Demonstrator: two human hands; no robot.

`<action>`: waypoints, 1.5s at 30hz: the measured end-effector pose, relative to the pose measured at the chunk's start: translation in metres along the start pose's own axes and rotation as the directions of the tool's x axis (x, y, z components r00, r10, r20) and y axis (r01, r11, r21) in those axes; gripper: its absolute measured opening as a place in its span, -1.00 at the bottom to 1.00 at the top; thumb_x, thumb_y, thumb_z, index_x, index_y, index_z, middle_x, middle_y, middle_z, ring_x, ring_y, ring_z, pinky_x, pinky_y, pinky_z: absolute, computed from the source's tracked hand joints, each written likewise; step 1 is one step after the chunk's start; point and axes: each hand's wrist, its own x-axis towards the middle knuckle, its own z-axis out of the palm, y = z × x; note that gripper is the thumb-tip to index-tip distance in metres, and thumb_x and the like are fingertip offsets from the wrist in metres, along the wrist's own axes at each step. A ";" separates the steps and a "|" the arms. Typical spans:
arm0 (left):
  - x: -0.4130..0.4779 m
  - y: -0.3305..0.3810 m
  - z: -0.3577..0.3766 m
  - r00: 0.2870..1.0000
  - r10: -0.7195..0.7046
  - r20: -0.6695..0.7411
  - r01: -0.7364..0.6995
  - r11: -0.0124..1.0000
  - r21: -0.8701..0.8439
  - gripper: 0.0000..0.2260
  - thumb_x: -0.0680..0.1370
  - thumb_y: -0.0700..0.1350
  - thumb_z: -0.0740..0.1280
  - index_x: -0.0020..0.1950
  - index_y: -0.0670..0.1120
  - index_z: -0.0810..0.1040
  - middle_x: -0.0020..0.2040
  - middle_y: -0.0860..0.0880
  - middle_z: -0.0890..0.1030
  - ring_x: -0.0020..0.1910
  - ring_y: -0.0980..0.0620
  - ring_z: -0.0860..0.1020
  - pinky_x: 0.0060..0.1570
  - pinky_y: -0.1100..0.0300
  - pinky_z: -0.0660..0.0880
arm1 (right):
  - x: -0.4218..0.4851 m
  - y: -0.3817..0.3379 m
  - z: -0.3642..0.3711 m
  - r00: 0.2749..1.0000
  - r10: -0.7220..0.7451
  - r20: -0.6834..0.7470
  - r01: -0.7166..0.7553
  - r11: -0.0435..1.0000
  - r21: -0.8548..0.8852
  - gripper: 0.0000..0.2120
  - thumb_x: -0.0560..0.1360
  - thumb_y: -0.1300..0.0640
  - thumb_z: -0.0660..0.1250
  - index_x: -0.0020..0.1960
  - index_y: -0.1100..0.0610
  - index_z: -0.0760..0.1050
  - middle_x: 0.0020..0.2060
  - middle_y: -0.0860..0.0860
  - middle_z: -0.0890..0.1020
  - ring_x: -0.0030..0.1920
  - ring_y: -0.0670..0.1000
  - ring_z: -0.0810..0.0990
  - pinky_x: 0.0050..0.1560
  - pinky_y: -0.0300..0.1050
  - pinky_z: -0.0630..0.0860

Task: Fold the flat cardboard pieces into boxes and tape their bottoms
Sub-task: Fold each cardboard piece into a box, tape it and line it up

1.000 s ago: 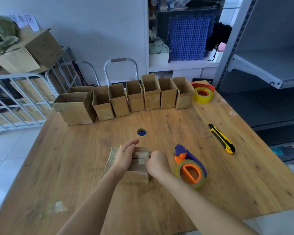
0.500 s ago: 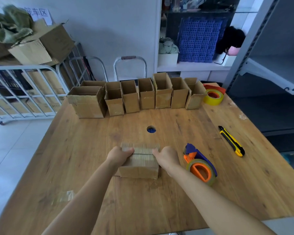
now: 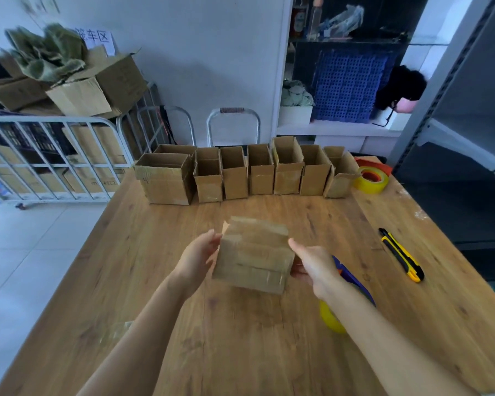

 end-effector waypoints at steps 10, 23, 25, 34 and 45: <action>-0.016 -0.026 0.022 0.971 -0.012 -0.240 0.025 0.999 0.049 -0.56 0.58 0.29 0.11 0.24 -0.02 0.42 0.16 0.01 0.53 0.13 0.04 0.51 0.02 0.09 0.49 | -0.007 0.040 0.001 0.995 -0.091 0.035 0.093 0.991 -0.091 -0.78 0.44 0.43 0.34 -0.17 0.15 0.63 -0.15 0.06 0.67 -0.06 0.02 0.63 0.00 -0.07 0.61; -0.018 -0.028 0.037 0.897 0.143 -0.419 0.056 0.902 0.428 -0.85 0.54 -0.08 0.33 -0.13 -0.15 0.48 -0.19 -0.12 0.56 -0.26 0.00 0.49 -0.25 0.17 0.47 | -0.011 0.014 -0.016 0.817 -0.561 0.132 0.542 0.670 -0.507 -0.83 0.57 0.06 0.31 0.11 0.10 0.52 -0.09 -0.07 0.60 -0.07 -0.10 0.58 -0.22 -0.42 0.42; -0.016 -0.022 0.041 0.891 0.182 -0.416 0.053 0.868 0.495 -0.88 0.52 -0.14 0.34 -0.15 -0.17 0.47 -0.25 -0.08 0.53 -0.31 0.04 0.44 -0.32 0.22 0.41 | -0.010 0.003 -0.011 0.862 -0.478 0.167 0.466 0.621 -0.630 -0.63 0.52 -0.14 0.33 0.14 0.12 0.46 -0.06 -0.03 0.58 -0.09 -0.06 0.58 -0.31 -0.33 0.39; -0.017 -0.026 0.033 0.881 0.216 -0.421 0.065 0.827 0.559 -0.88 0.56 -0.18 0.28 -0.10 -0.23 0.47 -0.22 -0.16 0.54 -0.31 -0.03 0.45 -0.29 0.12 0.45 | -0.001 -0.013 -0.022 0.965 -0.187 0.185 0.256 0.833 -0.490 -0.91 0.60 0.19 0.24 -0.06 0.19 0.45 -0.23 0.04 0.52 -0.15 0.04 0.65 -0.24 -0.10 0.65; 0.023 0.008 0.025 0.857 0.302 -0.418 -0.029 0.837 0.546 -0.79 0.63 0.05 0.18 0.09 -0.07 0.45 -0.05 0.03 0.54 -0.10 0.16 0.50 -0.23 0.30 0.40 | 0.054 -0.050 -0.001 0.970 -0.203 0.131 0.227 0.950 -0.215 -0.88 0.61 0.30 0.22 0.09 0.26 0.51 0.20 0.15 0.52 0.09 0.15 0.60 -0.17 -0.13 0.67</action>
